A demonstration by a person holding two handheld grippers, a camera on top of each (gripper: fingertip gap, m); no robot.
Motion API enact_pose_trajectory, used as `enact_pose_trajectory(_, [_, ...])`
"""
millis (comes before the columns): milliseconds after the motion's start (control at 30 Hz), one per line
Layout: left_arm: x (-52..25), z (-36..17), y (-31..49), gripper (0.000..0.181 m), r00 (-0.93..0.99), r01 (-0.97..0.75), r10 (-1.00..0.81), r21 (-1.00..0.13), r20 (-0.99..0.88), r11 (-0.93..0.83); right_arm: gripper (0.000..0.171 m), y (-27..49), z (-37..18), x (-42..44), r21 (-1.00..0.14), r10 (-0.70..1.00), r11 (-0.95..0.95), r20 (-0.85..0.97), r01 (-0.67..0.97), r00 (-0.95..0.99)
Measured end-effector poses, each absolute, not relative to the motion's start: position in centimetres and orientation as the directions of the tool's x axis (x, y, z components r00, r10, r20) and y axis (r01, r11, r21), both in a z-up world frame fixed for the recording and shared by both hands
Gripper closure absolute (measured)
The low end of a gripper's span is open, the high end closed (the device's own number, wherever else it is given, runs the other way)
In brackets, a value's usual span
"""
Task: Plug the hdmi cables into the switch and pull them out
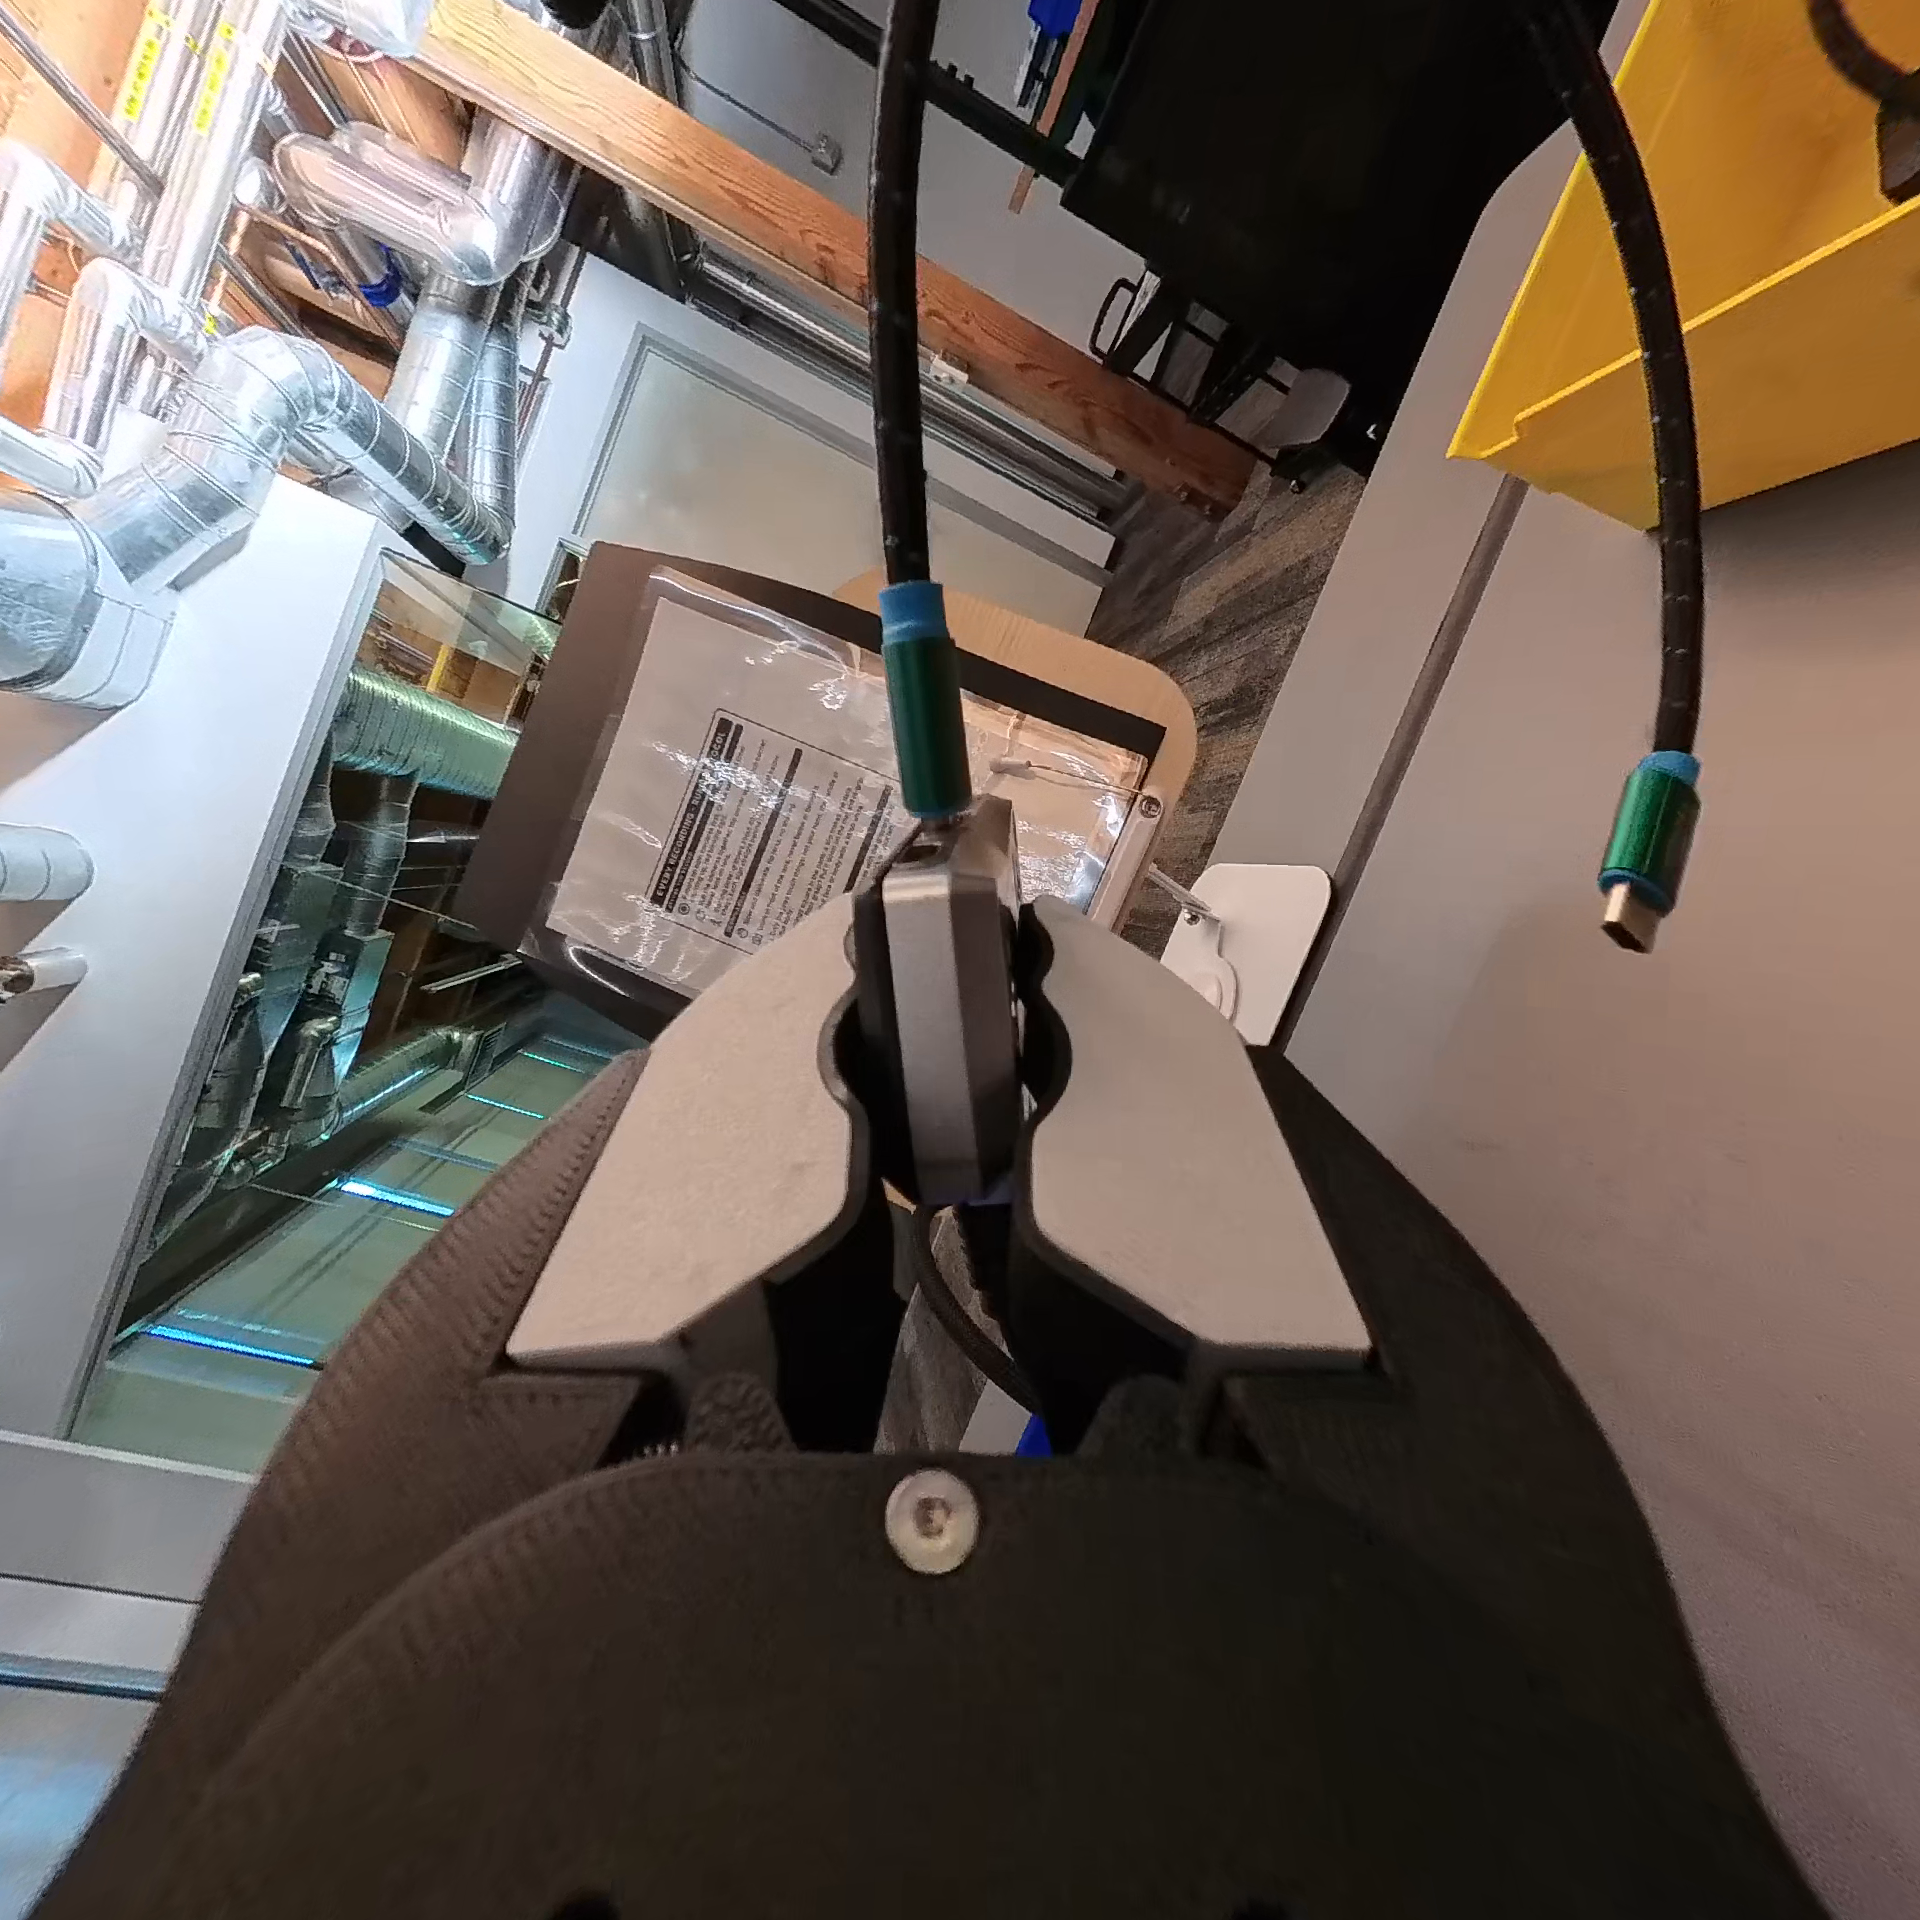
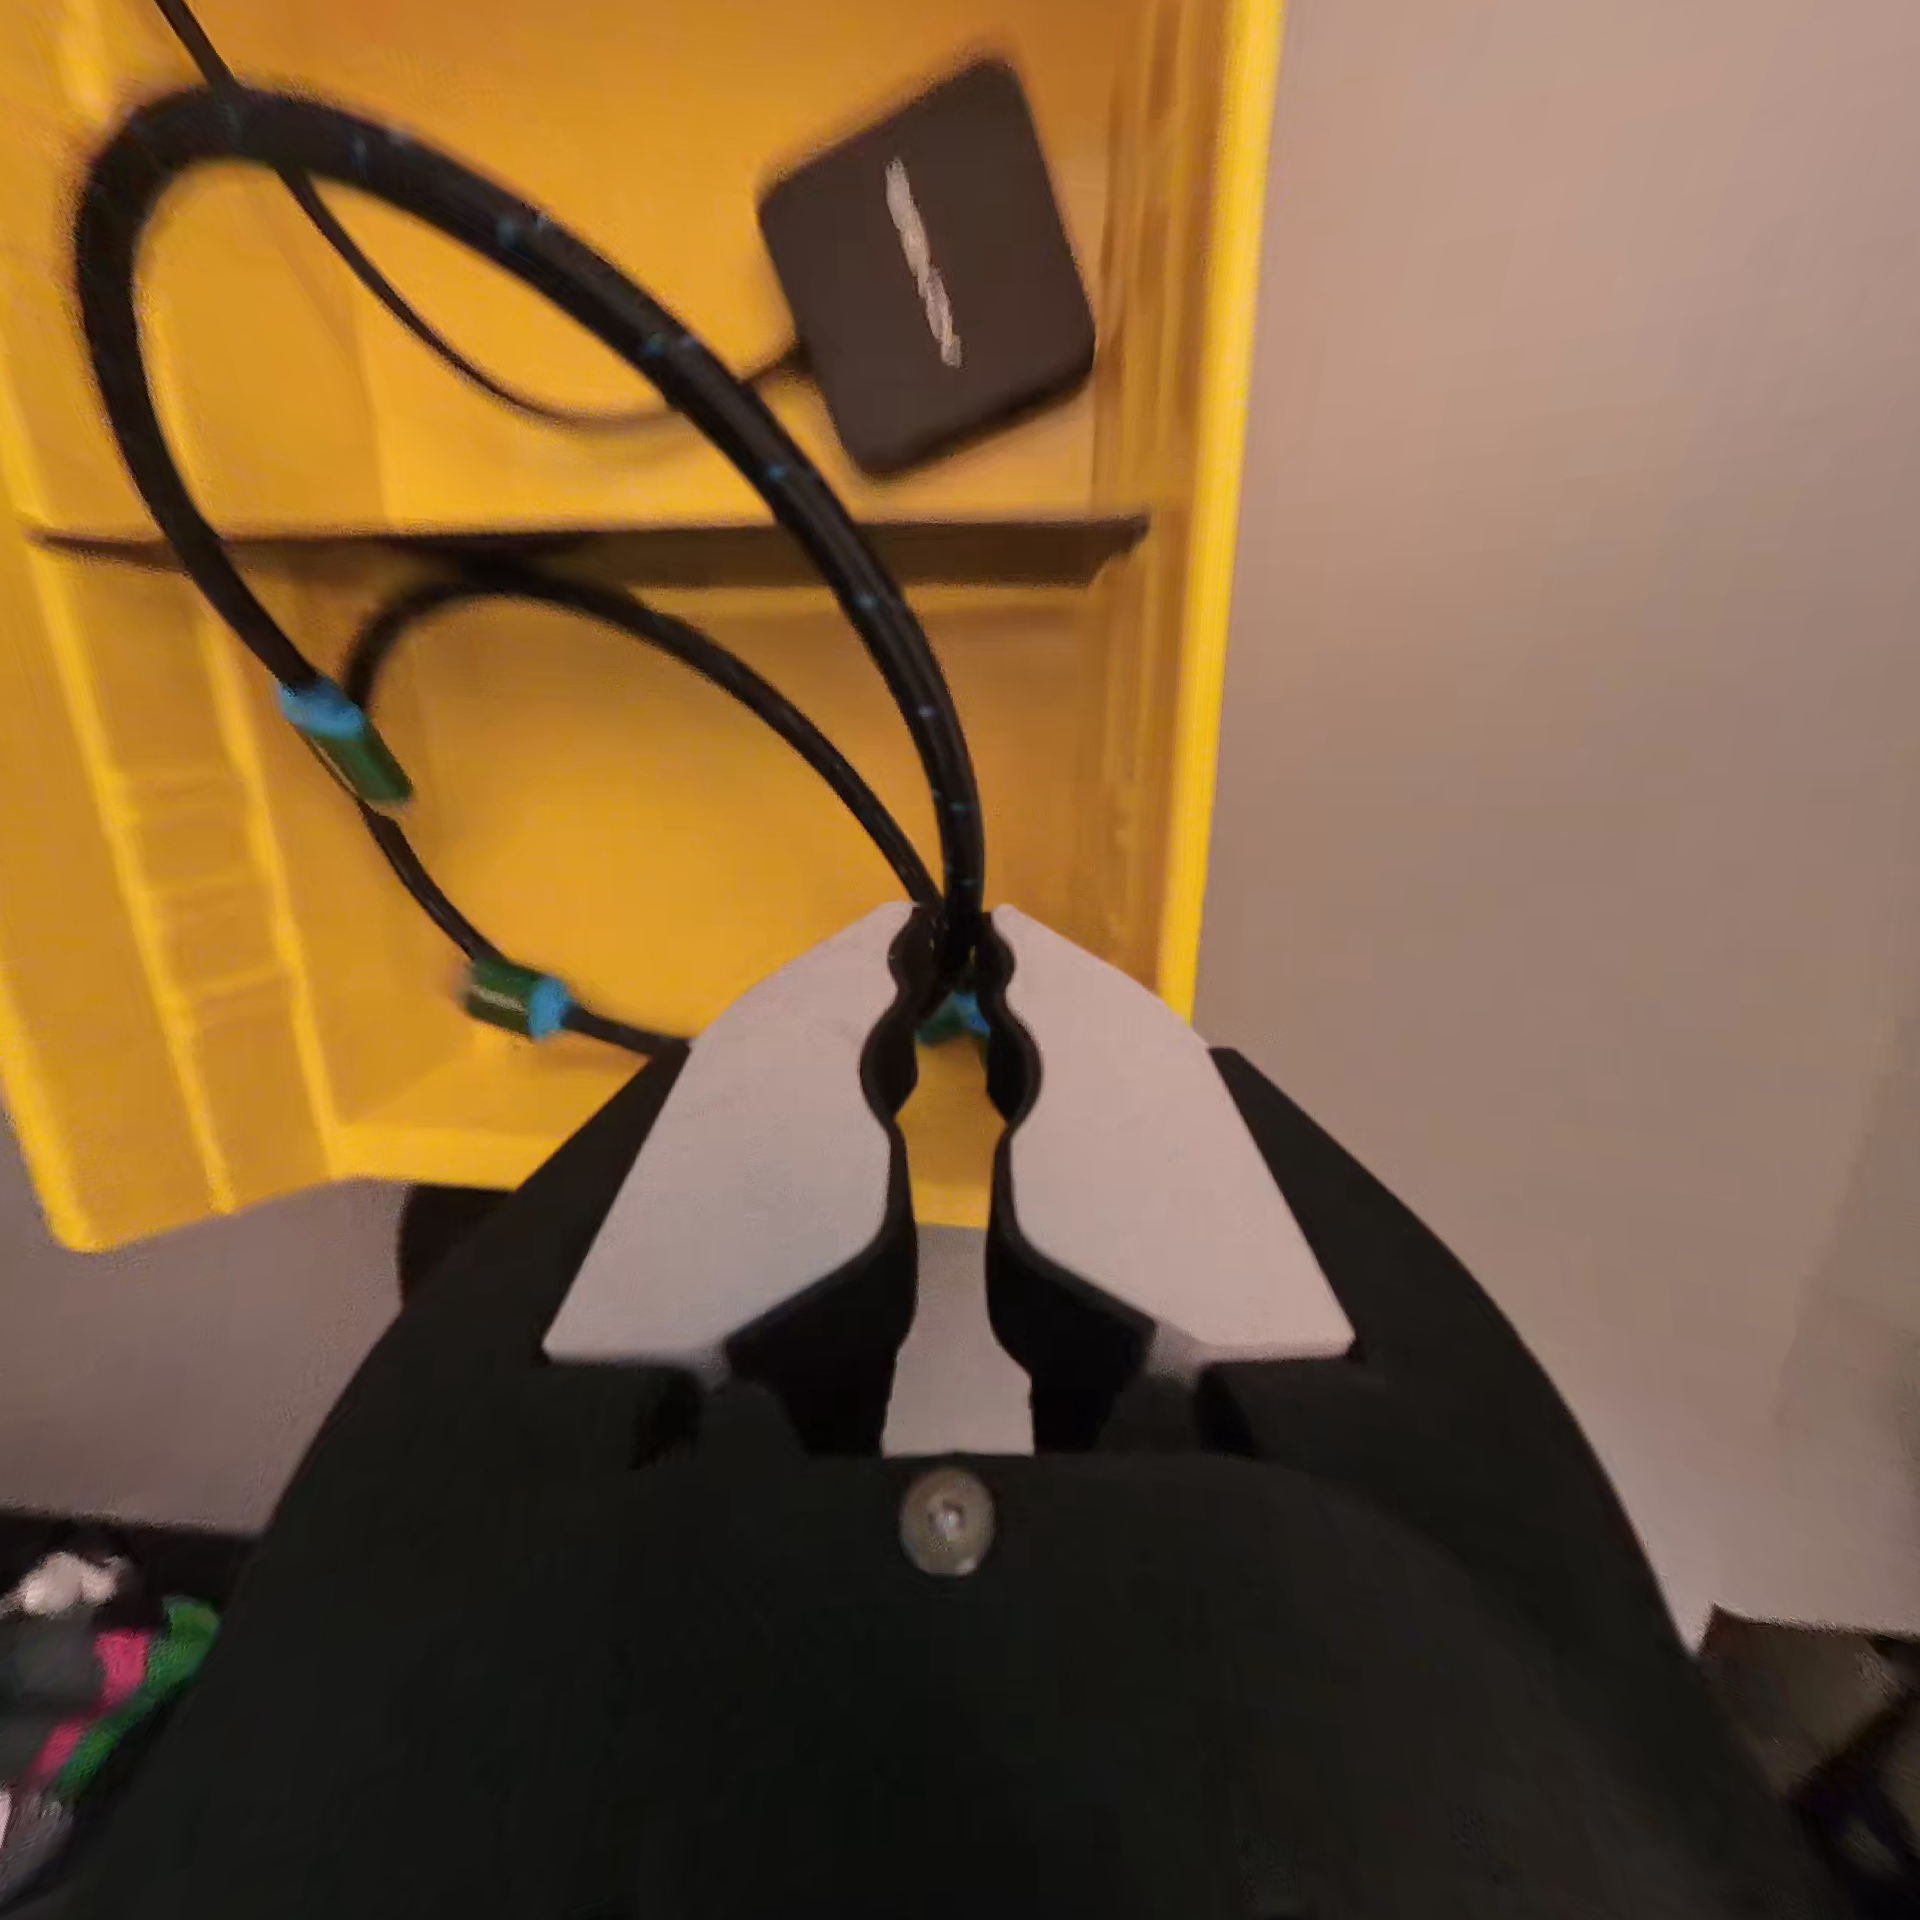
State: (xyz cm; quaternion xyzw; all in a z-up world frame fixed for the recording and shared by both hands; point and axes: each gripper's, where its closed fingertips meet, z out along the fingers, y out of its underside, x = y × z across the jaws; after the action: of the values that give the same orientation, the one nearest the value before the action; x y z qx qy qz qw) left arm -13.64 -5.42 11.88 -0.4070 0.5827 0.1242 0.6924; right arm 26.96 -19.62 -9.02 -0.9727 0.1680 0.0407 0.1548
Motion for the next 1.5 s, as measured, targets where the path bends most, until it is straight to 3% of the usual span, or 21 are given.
enact_pose_trajectory(67, [-13.6, 11.8, -5.4, 0.159, 0.291, -0.646, -0.307, -0.423, -0.906, 0.636, 0.161, -20.3, -10.6, 26.3, -0.202, -0.279, -0.931, -0.138, -0.303, 0.95])
enact_pose_trajectory(200, [-13.6, 12.0, -5.5, 0.16, 0.3, -0.632, -0.324, -0.441, -0.898, 0.638, 0.159, -20.0, -9.8, 26.8, -0.23, -0.267, -0.933, -0.071, -0.276, 0.961])
enact_pose_trajectory(333, [-13.7, 12.4, -5.7, 0.16, 0.317, -0.599, -0.338, -0.463, -0.886, 0.653, 0.136, -21.7, -7.2, 26.7, -0.239, -0.333, -0.912, -0.042, -0.333, 0.942])
enact_pose_trajectory(400, [-13.6, 12.6, -5.9, 0.159, 0.324, -0.578, -0.335, -0.466, -0.885, 0.671, 0.137, -21.7, -4.3, 26.0, -0.34, -0.354, -0.873, -0.053, -0.35, 0.934])
enact_pose_trajectory(500, [-13.5, 12.8, -6.2, 0.159, 0.333, -0.552, -0.32, -0.459, -0.887, 0.696, 0.138, -20.1, 2.6, 24.4, -0.607, -0.315, -0.757, 0.018, -0.24, 0.949])
enact_pose_trajectory(567, [-13.6, 13.0, -6.4, 0.159, 0.339, -0.545, -0.287, -0.436, -0.896, 0.717, 0.14, -17.8, 8.8, 19.6, -0.819, -0.114, -0.571, 0.017, -0.051, 0.993])
enact_pose_trajectory(633, [-13.6, 13.1, -6.4, 0.16, 0.342, -0.549, -0.271, -0.425, -0.9, 0.72, 0.148, -17.1, 15.3, 12.3, -0.961, 0.184, -0.24, 0.091, 0.135, 0.979])
enact_pose_trajectory(733, [-13.7, 13.3, -6.4, 0.159, 0.352, -0.551, -0.259, -0.423, -0.9, 0.719, 0.156, -19.9, 20.1, 0.7, -0.92, 0.534, 0.32, 0.373, 0.227, 0.759])
enact_pose_trajectory(867, [-13.6, 13.4, -6.5, 0.159, 0.359, -0.551, -0.258, -0.427, -0.897, 0.717, 0.134, -18.3, 16.9, -7.7, -0.965, 0.79, 0.215, 0.263, 0.15, 0.554])
enact_pose_trajectory(1033, [-12.7, 12.9, -7.4, 0.159, 0.317, -0.561, -0.209, -0.361, -0.925, 0.745, 0.117, -11.8, 13.0, -11.3, -0.991, 0.78, 0.104, 0.132, 0.082, 0.612])
enact_pose_trajectory(1100, [-12.1, 12.6, -7.8, 0.16, 0.293, -0.562, -0.187, -0.327, -0.938, 0.759, 0.12, -11.0, 13.1, -11.6, -0.995, 0.782, 0.099, 0.076, -0.003, 0.619])
enact_pose_trajectory(1200, [-11.1, 12.0, -8.5, 0.159, 0.265, -0.545, -0.183, -0.304, -0.947, 0.781, 0.138, -10.8, 13.8, -10.8, -0.987, 0.787, 0.108, 0.012, -0.119, 0.616])
enact_pose_trajectory(1267, [-10.8, 11.7, -8.7, 0.159, 0.254, -0.541, -0.194, -0.305, -0.948, 0.784, 0.15, -10.8, 13.5, -10.5, -0.991, 0.799, 0.086, 0.008, -0.101, 0.602])
enact_pose_trajectory(1500, [-10.4, 11.0, -8.0, 0.159, 0.247, -0.578, -0.214, -0.321, -0.945, 0.75, 0.15, -10.3, 12.8, -10.0, -0.994, 0.725, 0.108, 0.089, 0.014, 0.683])
